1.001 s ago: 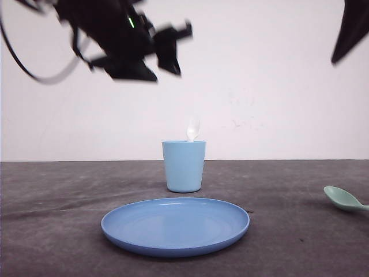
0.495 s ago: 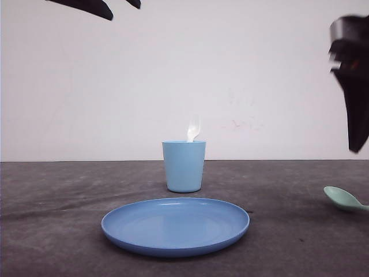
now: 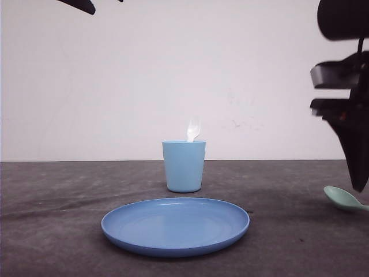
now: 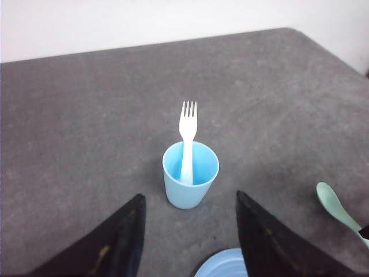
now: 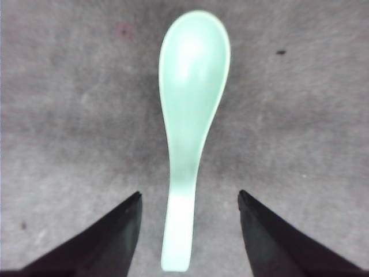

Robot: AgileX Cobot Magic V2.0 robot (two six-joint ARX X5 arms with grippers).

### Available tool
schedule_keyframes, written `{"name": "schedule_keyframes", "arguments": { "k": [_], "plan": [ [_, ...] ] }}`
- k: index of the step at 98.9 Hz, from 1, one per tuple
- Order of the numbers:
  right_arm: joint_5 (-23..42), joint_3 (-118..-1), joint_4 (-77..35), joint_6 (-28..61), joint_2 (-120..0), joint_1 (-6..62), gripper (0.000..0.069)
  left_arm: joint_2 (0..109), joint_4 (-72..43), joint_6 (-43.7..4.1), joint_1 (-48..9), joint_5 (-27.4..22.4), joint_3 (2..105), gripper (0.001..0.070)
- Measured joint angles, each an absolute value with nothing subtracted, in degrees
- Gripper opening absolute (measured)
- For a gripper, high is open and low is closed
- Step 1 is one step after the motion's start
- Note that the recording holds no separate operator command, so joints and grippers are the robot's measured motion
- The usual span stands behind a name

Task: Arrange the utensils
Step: 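Lower the right gripper onto the green spoon and grasp its handle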

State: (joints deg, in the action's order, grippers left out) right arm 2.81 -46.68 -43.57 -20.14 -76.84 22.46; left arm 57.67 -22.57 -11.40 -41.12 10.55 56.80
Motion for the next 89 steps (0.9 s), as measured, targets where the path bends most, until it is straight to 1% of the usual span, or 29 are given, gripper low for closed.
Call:
{"name": "schedule_keyframes", "arguments": {
  "k": [40, 56, 76, 89],
  "plan": [
    [2.8, -46.7, -41.0, -21.3, -82.1, 22.5, 0.0317, 57.7, -24.0, -11.4, -41.1, 10.5, 56.8, 0.0297],
    [2.8, -46.7, -40.4, -21.3, -82.5, 22.5, 0.0212, 57.7, -25.0, -11.4, -41.1, 10.5, 56.8, 0.0297],
    [2.9, -46.7, -39.9, -21.3, -82.8, 22.5, 0.0175, 57.7, -25.6, -11.4, -41.1, 10.5, 56.8, 0.0297],
    [2.8, -46.7, -39.9, -21.3, -82.9, 22.5, 0.0115, 57.7, -26.2, -11.4, -41.1, 10.5, 56.8, 0.0297]
  ]
}}
